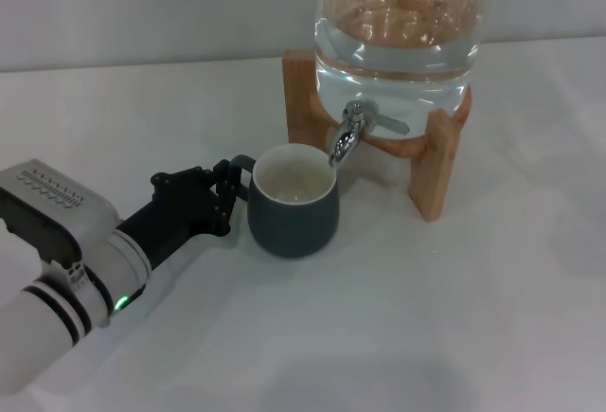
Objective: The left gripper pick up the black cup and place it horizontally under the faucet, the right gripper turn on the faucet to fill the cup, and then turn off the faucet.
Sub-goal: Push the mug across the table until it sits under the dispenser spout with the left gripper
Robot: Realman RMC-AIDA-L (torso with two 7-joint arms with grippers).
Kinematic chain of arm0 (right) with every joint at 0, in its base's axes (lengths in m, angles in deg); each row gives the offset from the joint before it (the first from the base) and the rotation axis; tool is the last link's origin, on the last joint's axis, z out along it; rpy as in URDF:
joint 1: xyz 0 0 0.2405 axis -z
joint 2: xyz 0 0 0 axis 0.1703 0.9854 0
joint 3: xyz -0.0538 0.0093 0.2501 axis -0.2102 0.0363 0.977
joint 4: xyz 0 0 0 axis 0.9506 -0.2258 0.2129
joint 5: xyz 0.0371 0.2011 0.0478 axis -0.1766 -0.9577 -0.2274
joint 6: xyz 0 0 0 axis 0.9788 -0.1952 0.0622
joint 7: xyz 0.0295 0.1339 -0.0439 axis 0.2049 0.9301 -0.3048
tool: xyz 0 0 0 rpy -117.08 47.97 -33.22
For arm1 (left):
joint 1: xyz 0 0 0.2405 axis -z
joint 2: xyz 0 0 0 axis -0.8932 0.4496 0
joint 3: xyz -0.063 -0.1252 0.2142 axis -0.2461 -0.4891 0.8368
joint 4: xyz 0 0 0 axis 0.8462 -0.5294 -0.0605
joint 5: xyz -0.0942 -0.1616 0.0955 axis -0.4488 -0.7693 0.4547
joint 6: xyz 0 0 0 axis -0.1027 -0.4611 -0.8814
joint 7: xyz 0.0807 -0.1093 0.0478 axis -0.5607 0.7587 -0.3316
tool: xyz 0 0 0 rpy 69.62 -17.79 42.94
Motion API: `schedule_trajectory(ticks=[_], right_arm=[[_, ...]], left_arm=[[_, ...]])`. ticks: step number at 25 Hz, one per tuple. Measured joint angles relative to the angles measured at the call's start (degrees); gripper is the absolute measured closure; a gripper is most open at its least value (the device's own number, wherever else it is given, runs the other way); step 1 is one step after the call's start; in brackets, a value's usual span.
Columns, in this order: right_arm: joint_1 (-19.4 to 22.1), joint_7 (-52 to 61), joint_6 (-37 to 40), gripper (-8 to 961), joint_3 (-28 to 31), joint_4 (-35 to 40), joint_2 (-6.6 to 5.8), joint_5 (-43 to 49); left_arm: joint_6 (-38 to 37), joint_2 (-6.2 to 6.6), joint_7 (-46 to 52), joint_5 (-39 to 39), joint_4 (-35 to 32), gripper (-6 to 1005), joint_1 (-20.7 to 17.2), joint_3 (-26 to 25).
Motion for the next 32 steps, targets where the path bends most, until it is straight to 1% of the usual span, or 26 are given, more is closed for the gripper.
schedule_trajectory(ticks=[17, 32], right_arm=[[-0.3, -0.5, 0.2, 111, 0.0, -0.6, 0.07, 0.0], [-0.3, -0.5, 0.2, 111, 0.0, -0.6, 0.07, 0.0]], left_arm=[[-0.8, -0.06, 0.1, 0.4, 0.6, 897, 2.5, 0.2], [-0.1, -0.13, 0.8, 4.5, 1.6, 897, 2.5, 0.1]])
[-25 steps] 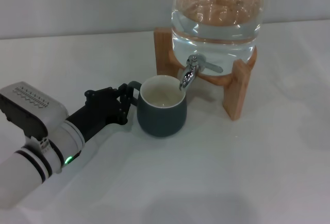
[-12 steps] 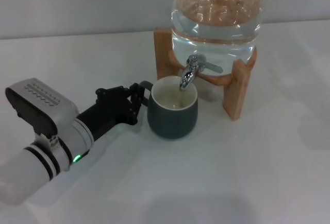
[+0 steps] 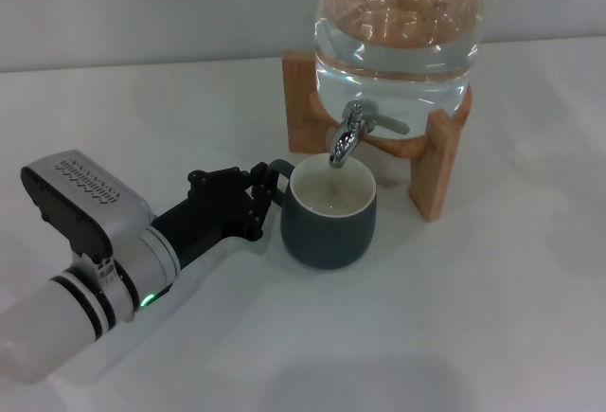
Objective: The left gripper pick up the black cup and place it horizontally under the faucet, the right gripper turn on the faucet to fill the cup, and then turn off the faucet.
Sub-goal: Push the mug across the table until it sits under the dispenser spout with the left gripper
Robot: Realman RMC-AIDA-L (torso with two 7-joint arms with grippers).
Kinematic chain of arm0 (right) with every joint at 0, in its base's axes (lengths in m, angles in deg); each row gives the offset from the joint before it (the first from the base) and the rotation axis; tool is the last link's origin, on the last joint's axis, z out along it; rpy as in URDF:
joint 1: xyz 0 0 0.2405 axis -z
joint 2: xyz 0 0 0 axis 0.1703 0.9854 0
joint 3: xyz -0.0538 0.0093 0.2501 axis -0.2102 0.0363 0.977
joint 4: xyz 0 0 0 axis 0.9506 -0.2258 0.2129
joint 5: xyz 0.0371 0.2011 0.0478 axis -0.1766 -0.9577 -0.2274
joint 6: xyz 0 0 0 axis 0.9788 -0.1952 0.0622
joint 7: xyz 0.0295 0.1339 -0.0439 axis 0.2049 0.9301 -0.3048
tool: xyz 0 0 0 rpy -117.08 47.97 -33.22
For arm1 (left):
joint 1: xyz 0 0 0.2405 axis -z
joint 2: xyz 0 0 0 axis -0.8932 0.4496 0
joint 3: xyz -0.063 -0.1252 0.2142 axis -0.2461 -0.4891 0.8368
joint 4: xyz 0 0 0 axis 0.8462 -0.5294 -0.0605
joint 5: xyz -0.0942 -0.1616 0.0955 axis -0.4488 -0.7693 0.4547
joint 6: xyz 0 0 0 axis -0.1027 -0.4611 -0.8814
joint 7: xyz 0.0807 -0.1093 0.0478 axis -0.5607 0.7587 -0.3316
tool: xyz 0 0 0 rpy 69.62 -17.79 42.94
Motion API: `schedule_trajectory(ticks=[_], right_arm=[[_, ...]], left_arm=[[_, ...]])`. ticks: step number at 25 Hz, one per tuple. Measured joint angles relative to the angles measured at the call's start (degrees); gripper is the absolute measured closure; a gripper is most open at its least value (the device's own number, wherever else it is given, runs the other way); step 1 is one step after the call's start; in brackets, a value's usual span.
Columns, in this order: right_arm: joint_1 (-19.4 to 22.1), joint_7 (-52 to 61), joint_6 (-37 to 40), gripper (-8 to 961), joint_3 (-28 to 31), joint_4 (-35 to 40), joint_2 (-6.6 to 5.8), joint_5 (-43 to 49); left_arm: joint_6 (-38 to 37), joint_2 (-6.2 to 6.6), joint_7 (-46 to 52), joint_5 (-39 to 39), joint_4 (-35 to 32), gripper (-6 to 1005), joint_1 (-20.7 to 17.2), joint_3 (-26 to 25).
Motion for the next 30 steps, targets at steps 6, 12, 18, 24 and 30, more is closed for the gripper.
schedule_trajectory(ticks=[6, 12, 18, 24, 30], right_arm=[[0.0, 0.0, 0.0, 111, 0.0, 0.0, -0.13, 0.0], [-0.1, 0.0, 0.2, 111, 0.0, 0.0, -0.18, -0.2], [-0.1, 0.0, 0.3, 111, 0.0, 0.0, -0.18, -0.2], [-0.3, 0.0, 0.3, 111, 0.0, 0.0, -0.06, -0.2], [-0.4, 0.0, 0.3, 111, 0.0, 0.0, 0.00, -0.1]], left_arm=[[0.1, 0.04, 0.0, 0.0, 0.0, 897, 0.1, -0.1], [0.1, 0.14, 0.0, -0.3, -0.4, 897, 0.2, -0.1], [-0.4, 0.15, 0.0, -0.4, -0.5, 897, 0.2, -0.9], [-0.5, 0.21, 0.0, -0.5, -0.9, 897, 0.5, -1.0], [-0.6, 0.22, 0.0, -0.4, -1.4, 897, 0.5, -1.7]])
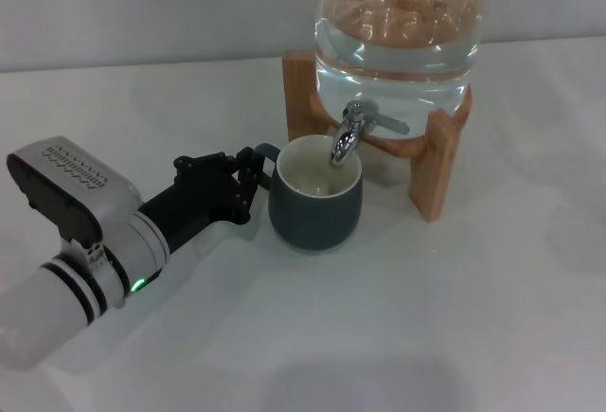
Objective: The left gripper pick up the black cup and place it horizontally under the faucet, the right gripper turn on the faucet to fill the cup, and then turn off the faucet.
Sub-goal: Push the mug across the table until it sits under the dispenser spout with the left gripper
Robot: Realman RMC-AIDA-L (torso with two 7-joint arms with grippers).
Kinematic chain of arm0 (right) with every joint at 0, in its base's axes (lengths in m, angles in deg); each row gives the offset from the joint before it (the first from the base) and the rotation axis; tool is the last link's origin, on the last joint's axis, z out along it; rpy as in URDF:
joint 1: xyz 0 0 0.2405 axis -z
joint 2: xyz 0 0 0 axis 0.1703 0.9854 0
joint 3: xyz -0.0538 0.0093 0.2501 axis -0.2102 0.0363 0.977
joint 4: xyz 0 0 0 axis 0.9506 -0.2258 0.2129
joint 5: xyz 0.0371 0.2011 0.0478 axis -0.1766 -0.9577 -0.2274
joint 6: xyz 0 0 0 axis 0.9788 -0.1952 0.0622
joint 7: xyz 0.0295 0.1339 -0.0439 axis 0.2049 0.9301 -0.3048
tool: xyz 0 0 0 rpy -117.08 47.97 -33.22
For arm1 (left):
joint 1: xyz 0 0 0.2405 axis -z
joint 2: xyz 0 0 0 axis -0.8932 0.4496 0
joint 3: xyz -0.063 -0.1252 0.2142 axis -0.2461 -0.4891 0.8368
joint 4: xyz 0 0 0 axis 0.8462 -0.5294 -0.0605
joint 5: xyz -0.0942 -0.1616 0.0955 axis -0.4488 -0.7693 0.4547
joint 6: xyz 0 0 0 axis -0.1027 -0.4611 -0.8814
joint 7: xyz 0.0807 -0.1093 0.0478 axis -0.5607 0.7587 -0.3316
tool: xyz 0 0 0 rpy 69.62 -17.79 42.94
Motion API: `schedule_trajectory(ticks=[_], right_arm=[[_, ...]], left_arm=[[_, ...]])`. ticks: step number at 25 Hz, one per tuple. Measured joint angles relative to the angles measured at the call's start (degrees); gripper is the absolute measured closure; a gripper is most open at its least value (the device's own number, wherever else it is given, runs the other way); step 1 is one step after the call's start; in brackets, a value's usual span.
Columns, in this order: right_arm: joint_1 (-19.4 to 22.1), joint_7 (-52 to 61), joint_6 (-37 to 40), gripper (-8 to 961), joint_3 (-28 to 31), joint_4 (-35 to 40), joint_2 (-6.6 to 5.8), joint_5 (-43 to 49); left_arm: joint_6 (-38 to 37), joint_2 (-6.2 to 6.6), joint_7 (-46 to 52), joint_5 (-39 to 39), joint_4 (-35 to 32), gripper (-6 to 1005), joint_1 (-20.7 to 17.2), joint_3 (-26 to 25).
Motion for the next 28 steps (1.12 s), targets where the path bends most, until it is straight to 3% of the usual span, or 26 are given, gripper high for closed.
schedule_trajectory(ticks=[28], right_arm=[[0.1, 0.0, 0.1, 111, 0.0, 0.0, -0.16, 0.1]], left_arm=[[-1.0, -0.27, 0.1, 2.5, 1.1, 897, 2.0, -0.5]])
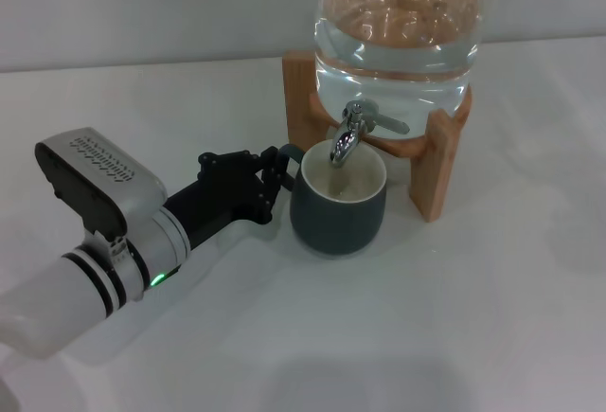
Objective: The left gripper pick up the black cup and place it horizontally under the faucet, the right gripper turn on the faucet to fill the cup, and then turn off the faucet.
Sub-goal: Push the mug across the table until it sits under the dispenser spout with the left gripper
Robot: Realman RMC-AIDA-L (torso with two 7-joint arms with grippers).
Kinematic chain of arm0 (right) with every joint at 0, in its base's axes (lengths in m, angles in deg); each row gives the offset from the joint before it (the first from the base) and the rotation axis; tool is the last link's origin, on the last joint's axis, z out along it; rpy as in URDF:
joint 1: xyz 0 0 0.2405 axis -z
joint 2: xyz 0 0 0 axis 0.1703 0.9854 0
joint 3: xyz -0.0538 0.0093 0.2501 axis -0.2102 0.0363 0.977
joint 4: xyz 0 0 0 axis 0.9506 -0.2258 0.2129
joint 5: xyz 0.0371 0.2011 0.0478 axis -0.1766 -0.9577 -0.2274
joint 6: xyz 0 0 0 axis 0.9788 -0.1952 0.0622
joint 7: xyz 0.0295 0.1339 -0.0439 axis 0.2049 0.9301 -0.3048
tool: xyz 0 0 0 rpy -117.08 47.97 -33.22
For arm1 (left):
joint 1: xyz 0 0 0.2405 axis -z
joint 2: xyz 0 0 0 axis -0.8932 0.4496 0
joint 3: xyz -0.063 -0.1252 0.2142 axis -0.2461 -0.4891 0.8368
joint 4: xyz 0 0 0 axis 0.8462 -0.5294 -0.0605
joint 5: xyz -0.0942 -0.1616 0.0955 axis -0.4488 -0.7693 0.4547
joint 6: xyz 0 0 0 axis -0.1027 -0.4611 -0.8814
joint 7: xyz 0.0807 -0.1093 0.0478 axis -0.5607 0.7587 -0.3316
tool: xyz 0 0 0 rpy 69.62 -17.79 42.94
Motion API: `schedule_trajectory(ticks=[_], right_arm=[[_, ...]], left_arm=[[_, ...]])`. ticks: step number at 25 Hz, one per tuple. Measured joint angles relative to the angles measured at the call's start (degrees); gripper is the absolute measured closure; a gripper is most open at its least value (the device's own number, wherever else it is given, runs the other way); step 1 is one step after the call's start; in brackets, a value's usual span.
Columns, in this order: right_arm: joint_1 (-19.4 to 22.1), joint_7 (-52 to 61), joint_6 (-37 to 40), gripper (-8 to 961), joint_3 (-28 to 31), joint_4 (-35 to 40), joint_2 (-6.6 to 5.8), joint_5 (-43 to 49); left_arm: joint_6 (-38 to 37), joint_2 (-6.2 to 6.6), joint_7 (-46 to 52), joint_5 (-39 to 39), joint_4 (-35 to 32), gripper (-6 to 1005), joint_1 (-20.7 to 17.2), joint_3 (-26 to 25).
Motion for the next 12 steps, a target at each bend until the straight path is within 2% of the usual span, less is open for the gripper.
schedule_trajectory(ticks=[8, 12], right_arm=[[0.0, 0.0, 0.0, 112, 0.1, 0.0, -0.15, -0.2], [0.0, 0.0, 0.0, 112, 0.1, 0.0, -0.21, -0.3]], left_arm=[[0.2, 0.07, 0.0, 0.1, 0.1, 897, 0.1, 0.0], [0.4, 0.09, 0.0, 0.1, 0.1, 850, -0.1, 0.0]])
